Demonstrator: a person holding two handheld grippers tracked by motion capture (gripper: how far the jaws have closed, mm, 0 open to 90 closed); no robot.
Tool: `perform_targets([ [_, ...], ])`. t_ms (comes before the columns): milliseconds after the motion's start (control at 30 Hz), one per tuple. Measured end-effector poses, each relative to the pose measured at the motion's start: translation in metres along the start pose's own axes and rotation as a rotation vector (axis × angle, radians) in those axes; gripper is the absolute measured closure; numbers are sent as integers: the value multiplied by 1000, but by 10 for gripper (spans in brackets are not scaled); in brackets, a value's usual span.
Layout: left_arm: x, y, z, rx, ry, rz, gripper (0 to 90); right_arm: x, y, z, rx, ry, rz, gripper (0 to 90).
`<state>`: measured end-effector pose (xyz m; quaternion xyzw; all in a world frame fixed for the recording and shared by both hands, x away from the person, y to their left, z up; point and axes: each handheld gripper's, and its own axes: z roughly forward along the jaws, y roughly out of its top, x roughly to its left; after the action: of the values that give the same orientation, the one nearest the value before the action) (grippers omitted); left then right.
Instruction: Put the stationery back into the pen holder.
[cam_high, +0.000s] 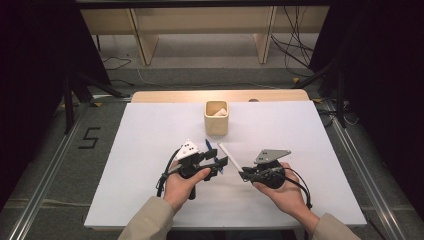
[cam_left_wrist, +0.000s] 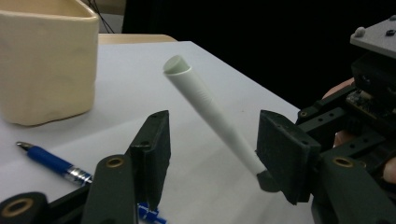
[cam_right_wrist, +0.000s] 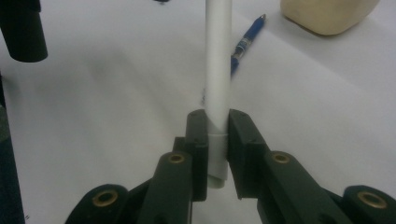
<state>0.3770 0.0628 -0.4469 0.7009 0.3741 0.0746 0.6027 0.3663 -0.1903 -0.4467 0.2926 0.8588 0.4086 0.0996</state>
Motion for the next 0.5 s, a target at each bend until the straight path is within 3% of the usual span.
perform_targets([
  [200, 1, -1, 4, -33, -28, -70, 526, 5, 1, 1, 0, 3, -12, 795],
  [400, 1, -3, 2, -73, -17, -104, 673, 9, 2, 3, -1, -2, -37, 794],
  [500, -2, -2, 0, -97, -43, -129, 720, 11, 2, 3, -9, -4, -57, 791],
])
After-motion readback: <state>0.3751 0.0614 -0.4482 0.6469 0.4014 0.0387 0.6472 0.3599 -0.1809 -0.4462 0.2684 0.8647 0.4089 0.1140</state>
